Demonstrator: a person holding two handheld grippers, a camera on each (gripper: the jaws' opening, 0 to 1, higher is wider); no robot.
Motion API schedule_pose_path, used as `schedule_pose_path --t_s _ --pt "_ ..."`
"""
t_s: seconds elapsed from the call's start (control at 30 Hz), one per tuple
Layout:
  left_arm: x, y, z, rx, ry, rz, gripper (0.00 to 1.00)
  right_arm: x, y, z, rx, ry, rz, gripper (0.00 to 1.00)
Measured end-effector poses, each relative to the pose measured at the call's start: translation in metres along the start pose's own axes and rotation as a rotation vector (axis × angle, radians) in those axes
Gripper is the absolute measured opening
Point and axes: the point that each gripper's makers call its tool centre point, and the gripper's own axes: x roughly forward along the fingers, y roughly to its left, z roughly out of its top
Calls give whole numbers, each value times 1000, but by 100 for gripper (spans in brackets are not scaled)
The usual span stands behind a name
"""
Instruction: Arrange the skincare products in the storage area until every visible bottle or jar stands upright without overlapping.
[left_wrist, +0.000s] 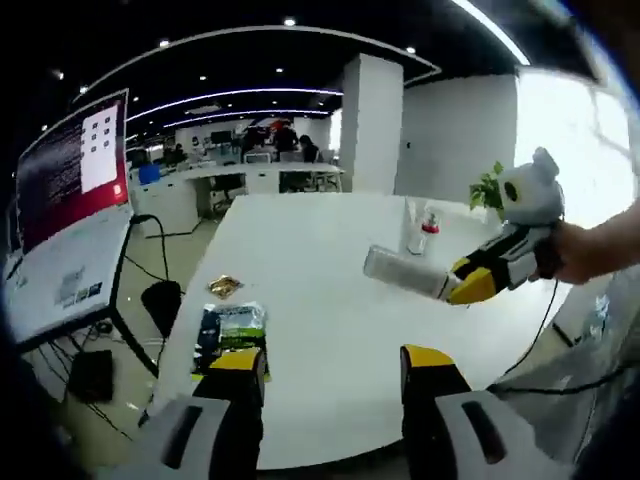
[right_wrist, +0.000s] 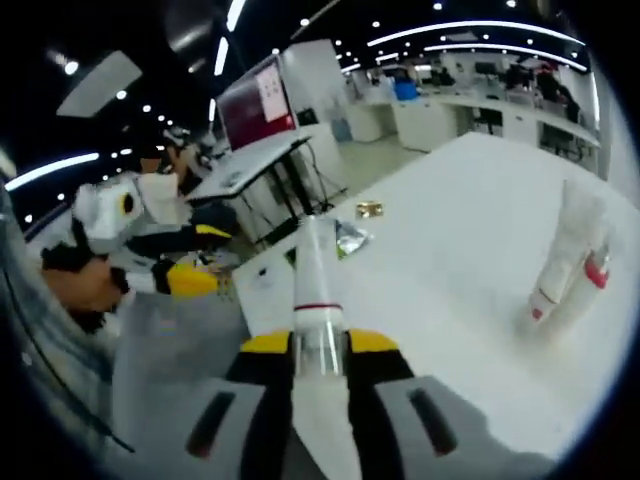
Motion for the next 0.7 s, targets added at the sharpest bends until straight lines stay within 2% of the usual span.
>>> schedule_pose_path --t_s 0.07,0.1,0.13,0.2,0.23,0.3,0.37,0.5,0.57,0.7 --pt "-12 -11 -4 -43 -16 -16 66 1 10 15 -2 -28 30 17" --pt "-17 -17 -4 -75 -34 -31 66 0 20 25 -10 -55 75 17" --pt "-23 -25 -2 -138 -66 -70 65 -1 25 31 -22 -67 102 17" --pt "-29 -34 2 -206 -104 -130 65 -1 36 37 -82 -65 148 17" --pt "-30 -34 4 -227 -112 -134 65 -1 40 39 -105 -61 162 17" --pt "-31 -33 13 -238 -150 -161 65 -1 44 42 -174 -50 168 17" --pt "-29 -29 24 -287 -207 -179 67 -3 48 44 -224 -37 169 17" --pt "-19 -24 39 -398 -255 -224 69 -12 52 50 -303 -46 169 17" --pt "-13 -22 44 -399 -255 -231 70 -19 49 49 -380 -31 151 17" --pt "-1 -33 50 -431 -222 -311 69 -30 42 40 -551 21 112 17"
